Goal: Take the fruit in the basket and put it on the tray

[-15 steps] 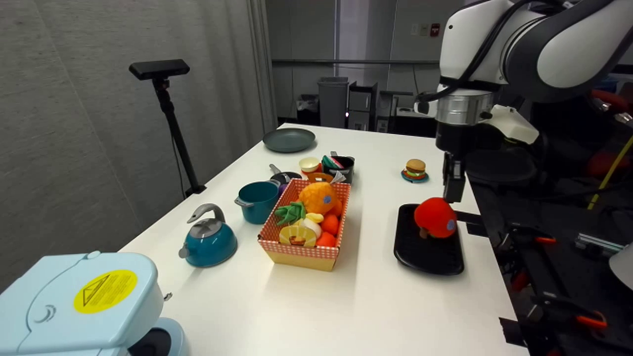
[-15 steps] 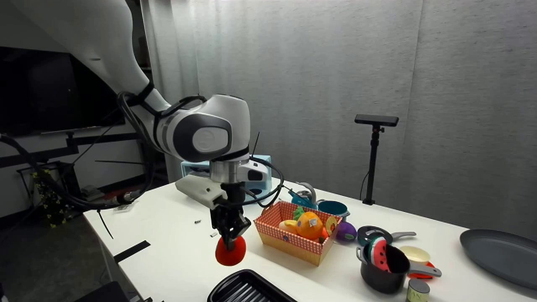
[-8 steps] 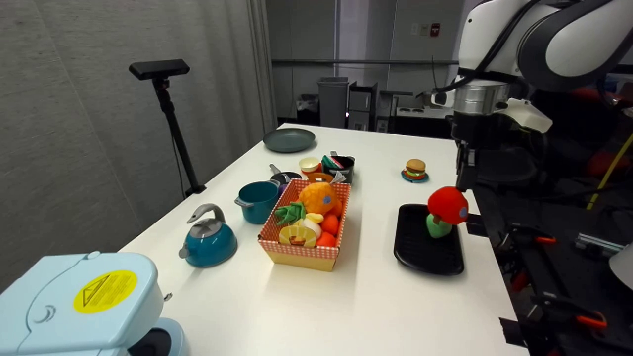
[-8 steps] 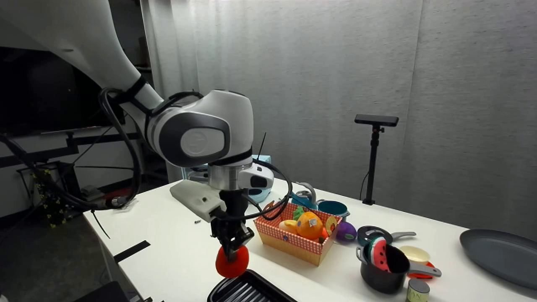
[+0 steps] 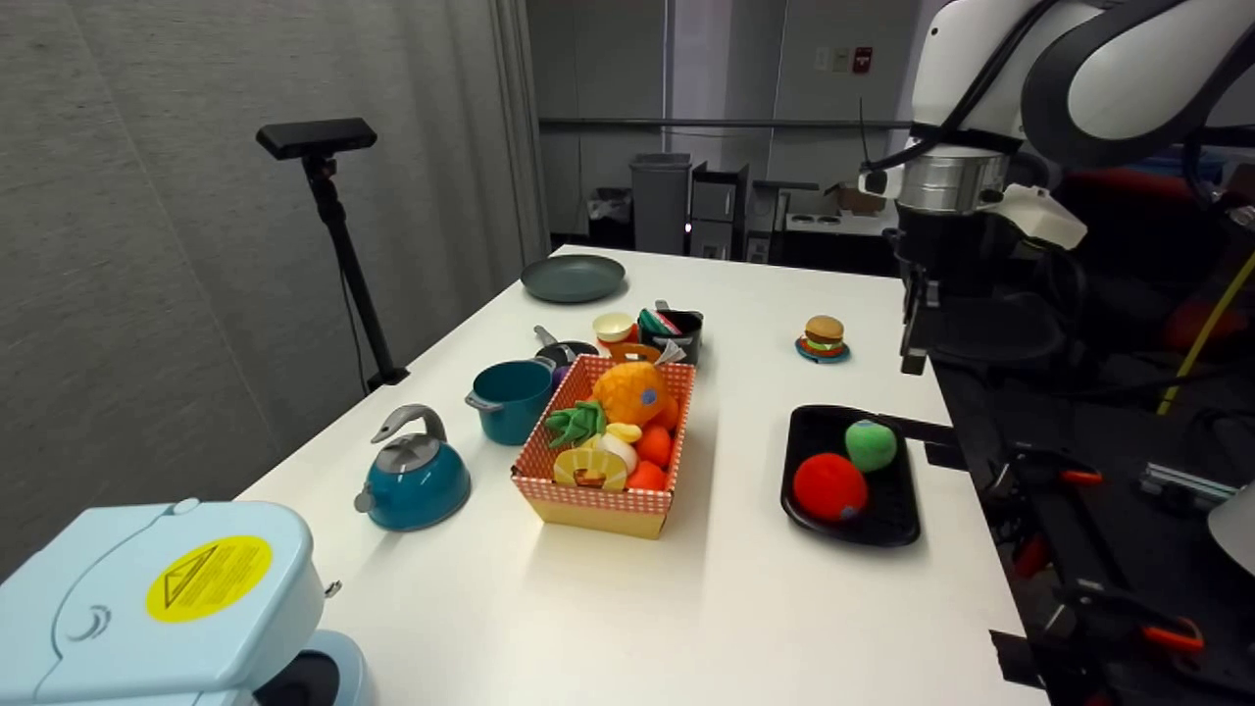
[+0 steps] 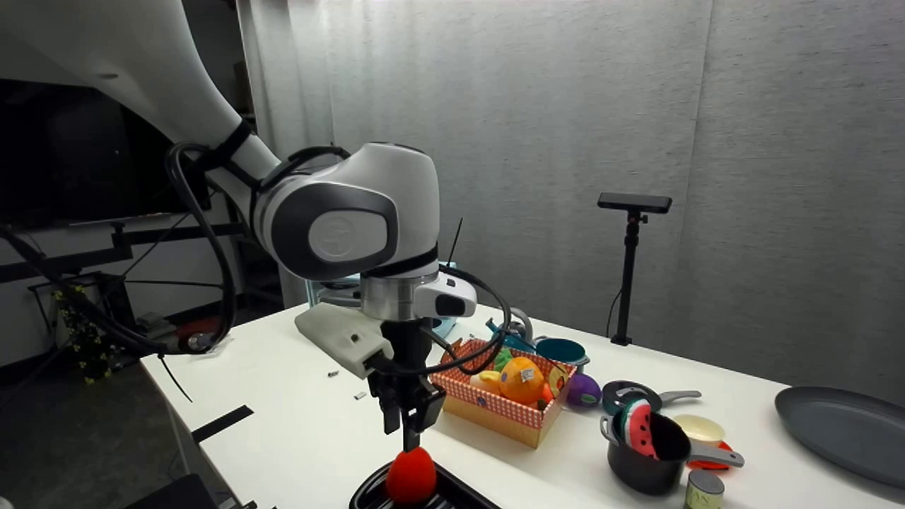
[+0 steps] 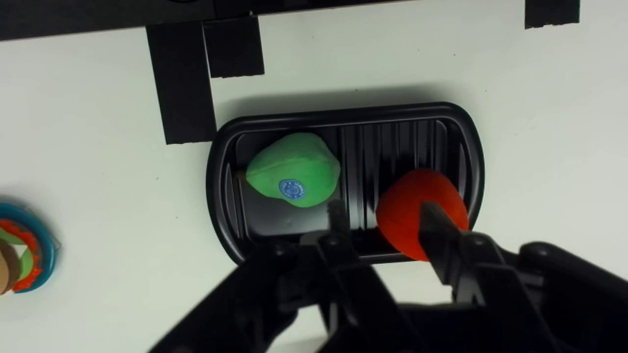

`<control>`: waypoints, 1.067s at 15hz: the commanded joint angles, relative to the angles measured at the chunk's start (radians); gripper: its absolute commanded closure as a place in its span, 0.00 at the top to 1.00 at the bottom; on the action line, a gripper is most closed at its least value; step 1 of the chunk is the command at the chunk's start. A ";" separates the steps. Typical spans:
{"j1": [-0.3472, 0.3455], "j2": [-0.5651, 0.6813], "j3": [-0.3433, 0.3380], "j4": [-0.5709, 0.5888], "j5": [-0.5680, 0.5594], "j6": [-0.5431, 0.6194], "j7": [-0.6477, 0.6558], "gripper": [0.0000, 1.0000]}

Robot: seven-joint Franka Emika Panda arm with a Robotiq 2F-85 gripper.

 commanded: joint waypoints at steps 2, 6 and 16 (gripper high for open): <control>-0.014 -0.034 -0.004 -0.007 -0.025 -0.024 -0.017 0.83; -0.011 -0.036 0.001 -0.007 -0.024 -0.027 -0.014 1.00; -0.002 -0.009 0.008 0.001 -0.003 -0.024 -0.002 1.00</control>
